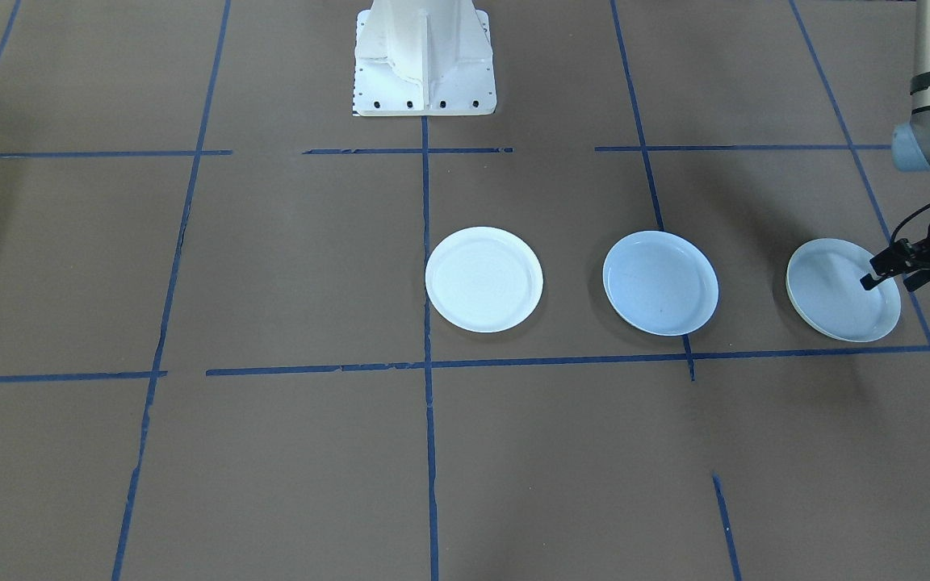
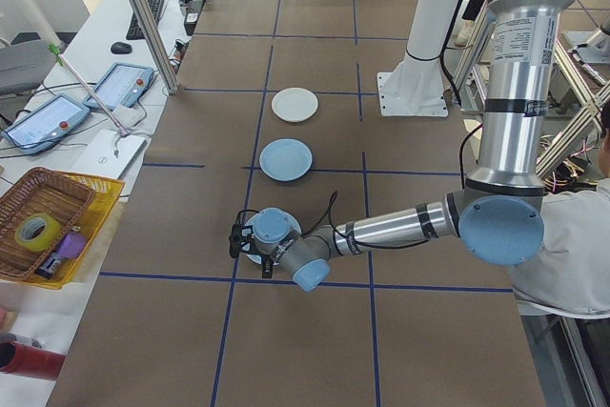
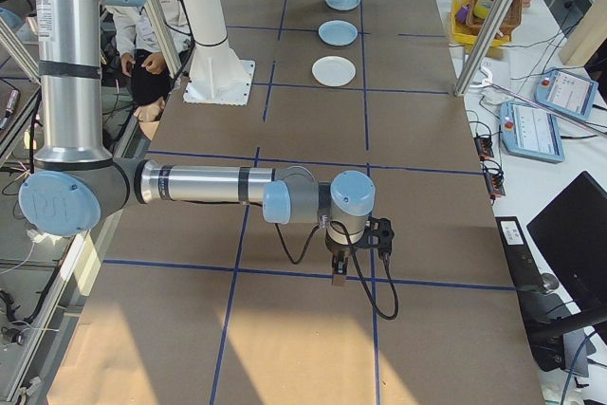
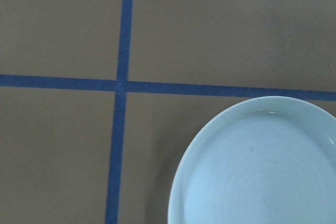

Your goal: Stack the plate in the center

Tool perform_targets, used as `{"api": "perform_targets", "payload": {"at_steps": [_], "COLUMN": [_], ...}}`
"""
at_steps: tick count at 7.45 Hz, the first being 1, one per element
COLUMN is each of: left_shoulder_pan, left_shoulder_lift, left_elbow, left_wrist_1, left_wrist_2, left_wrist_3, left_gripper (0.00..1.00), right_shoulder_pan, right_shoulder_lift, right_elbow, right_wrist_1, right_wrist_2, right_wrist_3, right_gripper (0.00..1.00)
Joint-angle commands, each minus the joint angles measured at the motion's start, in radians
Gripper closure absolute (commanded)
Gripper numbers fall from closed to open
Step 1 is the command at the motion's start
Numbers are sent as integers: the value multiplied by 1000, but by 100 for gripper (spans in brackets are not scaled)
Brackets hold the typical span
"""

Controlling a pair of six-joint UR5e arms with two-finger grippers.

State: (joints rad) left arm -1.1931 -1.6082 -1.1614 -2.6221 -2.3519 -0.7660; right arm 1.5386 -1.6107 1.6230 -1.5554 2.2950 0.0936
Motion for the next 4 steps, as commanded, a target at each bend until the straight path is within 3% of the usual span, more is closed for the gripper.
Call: {"api": "perform_targets", "payload": {"at_steps": [1, 2, 3, 4], "left_shoulder_pan": [6, 6, 6, 6], "left_shoulder_lift": [-2, -1, 1, 2], "left_elbow": [17, 19, 19, 17], "left_wrist_1": [-1, -1, -1, 2], "left_wrist_2": [0, 0, -6, -10], "left_wrist_3": [-1, 1, 2, 2], "left_gripper": [41, 52, 73, 100], "right_shoulder_pan": [0, 0, 0, 0], "right_shoulder_lift": [0, 0, 0, 0], "right_elbow": [0, 0, 0, 0], "right_wrist_1": [0, 0, 0, 0], "right_wrist_2": [0, 1, 1, 1], "right_wrist_3": [0, 0, 0, 0], "right_gripper": [0, 0, 0, 0]}}
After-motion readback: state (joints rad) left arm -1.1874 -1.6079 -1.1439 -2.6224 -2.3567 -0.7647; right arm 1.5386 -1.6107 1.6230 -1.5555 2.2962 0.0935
